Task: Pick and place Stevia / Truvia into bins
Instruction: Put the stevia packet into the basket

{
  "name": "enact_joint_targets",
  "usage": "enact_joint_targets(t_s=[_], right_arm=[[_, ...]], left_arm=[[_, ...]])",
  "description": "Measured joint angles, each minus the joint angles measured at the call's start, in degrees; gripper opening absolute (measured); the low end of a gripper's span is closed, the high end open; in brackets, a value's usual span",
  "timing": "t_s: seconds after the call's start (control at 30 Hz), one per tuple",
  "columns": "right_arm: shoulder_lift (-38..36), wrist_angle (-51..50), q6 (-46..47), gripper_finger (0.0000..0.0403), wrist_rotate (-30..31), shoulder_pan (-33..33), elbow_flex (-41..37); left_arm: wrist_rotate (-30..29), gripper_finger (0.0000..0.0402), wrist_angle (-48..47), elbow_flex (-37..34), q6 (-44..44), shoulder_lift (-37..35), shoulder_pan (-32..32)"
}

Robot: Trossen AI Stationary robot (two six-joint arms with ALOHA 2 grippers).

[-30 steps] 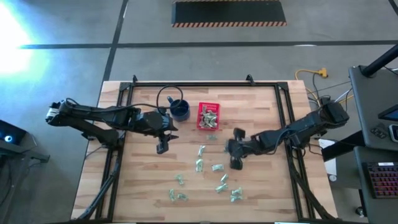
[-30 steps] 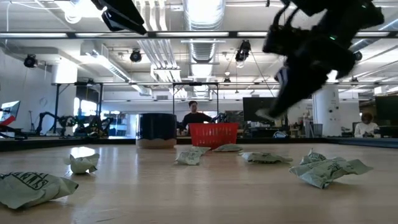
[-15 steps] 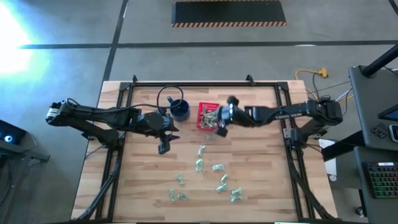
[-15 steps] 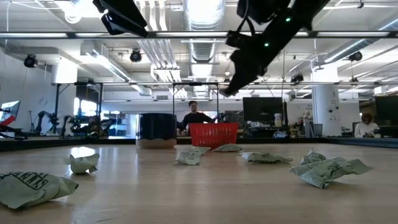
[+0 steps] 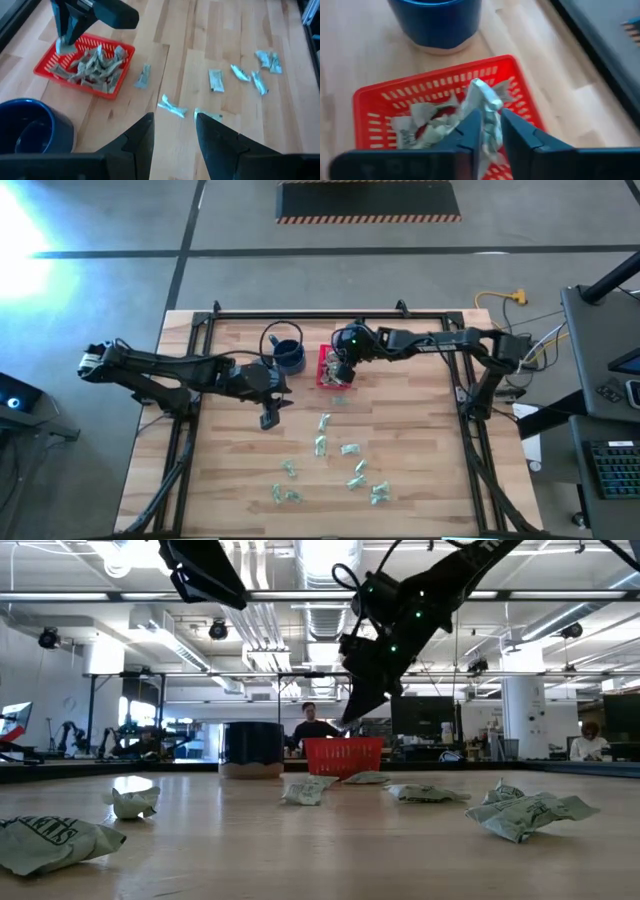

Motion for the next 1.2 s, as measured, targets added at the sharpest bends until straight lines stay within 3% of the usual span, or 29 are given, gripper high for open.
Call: enact_joint_targets(t_s=[0.23, 0.4, 0.73, 1.03, 1.2], right_arm=[[1.6, -4.5, -0.1, 0.0144, -1.5, -0.1, 2.9], [-0.9, -6.7, -3.4, 0.0176, -8.1, -0.1, 2.8], [-10.4, -19.0, -6.8, 0.0169, -19.7, 1.1, -0.7], [-26.0, -21.4, -0.1, 0.0160, -20.2, 5.0, -11.9], [-36.2, -20.9, 5.7, 0.0160, -20.2, 7.5, -18.0]], left_arm=[[0.0, 0.0130, 0.1, -0.1, 1.8, 4.7, 0.0], [0.0, 0.0130, 3.7, -0.7, 5.6, 11.0, 0.0], [1.9, 0.0130, 15.4, -0.9, 17.8, 24.2, 0.1], [2.0, 0.0130, 21.0, -0.8, 20.6, 29.9, 0.9], [2.4, 0.0130, 20.9, -0.9, 31.3, 29.9, 1.3]])
